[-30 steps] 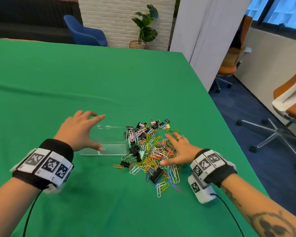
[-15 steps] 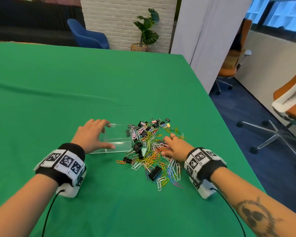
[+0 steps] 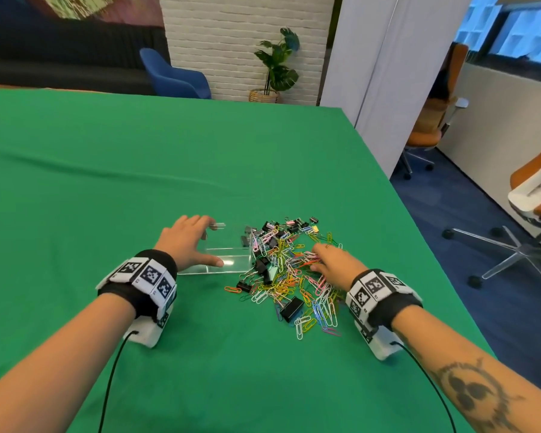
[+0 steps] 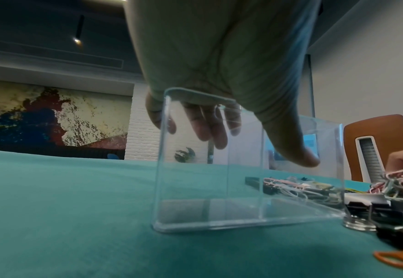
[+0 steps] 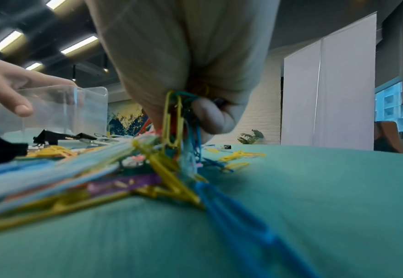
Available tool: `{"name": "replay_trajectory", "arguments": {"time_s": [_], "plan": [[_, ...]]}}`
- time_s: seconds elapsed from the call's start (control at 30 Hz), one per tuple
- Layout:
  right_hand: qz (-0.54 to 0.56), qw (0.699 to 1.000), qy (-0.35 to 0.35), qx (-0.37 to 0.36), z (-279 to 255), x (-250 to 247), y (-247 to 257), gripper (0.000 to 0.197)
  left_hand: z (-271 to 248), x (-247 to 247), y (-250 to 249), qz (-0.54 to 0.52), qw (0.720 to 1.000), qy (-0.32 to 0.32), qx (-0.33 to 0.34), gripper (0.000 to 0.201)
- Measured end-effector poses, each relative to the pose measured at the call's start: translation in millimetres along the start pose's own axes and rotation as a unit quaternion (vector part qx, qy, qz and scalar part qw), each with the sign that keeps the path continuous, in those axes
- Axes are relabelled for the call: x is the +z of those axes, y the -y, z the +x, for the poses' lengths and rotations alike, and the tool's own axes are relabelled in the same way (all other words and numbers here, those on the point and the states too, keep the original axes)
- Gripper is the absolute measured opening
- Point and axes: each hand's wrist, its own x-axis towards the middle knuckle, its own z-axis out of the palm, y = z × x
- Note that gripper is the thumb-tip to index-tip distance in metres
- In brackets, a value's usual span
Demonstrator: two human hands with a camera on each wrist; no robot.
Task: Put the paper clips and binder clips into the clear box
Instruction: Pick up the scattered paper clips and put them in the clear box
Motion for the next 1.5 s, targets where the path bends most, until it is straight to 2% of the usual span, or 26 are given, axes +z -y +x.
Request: {"name": "replay_trajectory", "arguments": {"time_s": [0.17, 0.3, 0.37, 0.47, 0.57, 0.6, 0.67, 0.77, 0.93, 1.1, 1.27, 1.37, 1.5], "plan": [[0.033, 0.999, -0.039, -0.015, 1, -17, -2, 0.016, 2, 3, 4, -0.009, 1.0, -0.016, 0.008, 0.078], [0.011, 0.999, -0.021, -0.034, -5, -20, -1, 0.02, 3, 4, 5, -0.006, 1.0, -0.019, 0.012, 0.078], [0.024, 0.999, -0.022, -0.031, -8, -20, -2, 0.014, 3, 5, 5, -0.006, 1.0, -0.022, 0.014, 0.078], [0.047, 0.998, -0.021, -0.033, -12, -25, -1, 0.023, 3, 6, 5, -0.002, 1.0, -0.023, 0.016, 0.08], [0.054, 0.997, -0.029, -0.054, -12, -32, 5, 0.009, 3, 5, 5, 0.001, 1.0, -0.017, 0.017, 0.079], [0.058, 0.995, -0.038, -0.066, -11, -37, 9, 0.013, 4, 5, 5, 0.003, 1.0, -0.015, 0.019, 0.078], [0.073, 0.992, -0.058, -0.082, -7, -47, 19, 0.005, 3, 5, 5, 0.004, 1.0, -0.012, 0.021, 0.077], [0.08, 0.987, -0.08, -0.11, 2, -63, 41, 0.017, 3, 6, 5, 0.002, 1.0, -0.013, 0.02, 0.077], [0.138, 0.974, -0.096, -0.154, 23, -73, 88, 0.017, 2, 7, 5, 0.003, 1.0, -0.012, 0.019, 0.079], [0.063, 0.981, -0.057, -0.174, 46, -62, 121, 0.021, 2, 7, 4, 0.003, 1.0, -0.022, 0.018, 0.08], [-0.03, 0.987, -0.001, -0.157, 52, -48, 130, 0.024, 2, 8, 4, 0.006, 1.0, -0.024, 0.019, 0.082], [-0.07, 0.986, -0.009, -0.154, 52, -46, 134, 0.029, 2, 8, 3, 0.008, 1.0, -0.024, 0.019, 0.081], [-0.052, 0.987, -0.024, -0.147, 53, -49, 139, 0.035, 1, 7, 3, 0.005, 1.0, -0.025, 0.018, 0.081]]}}
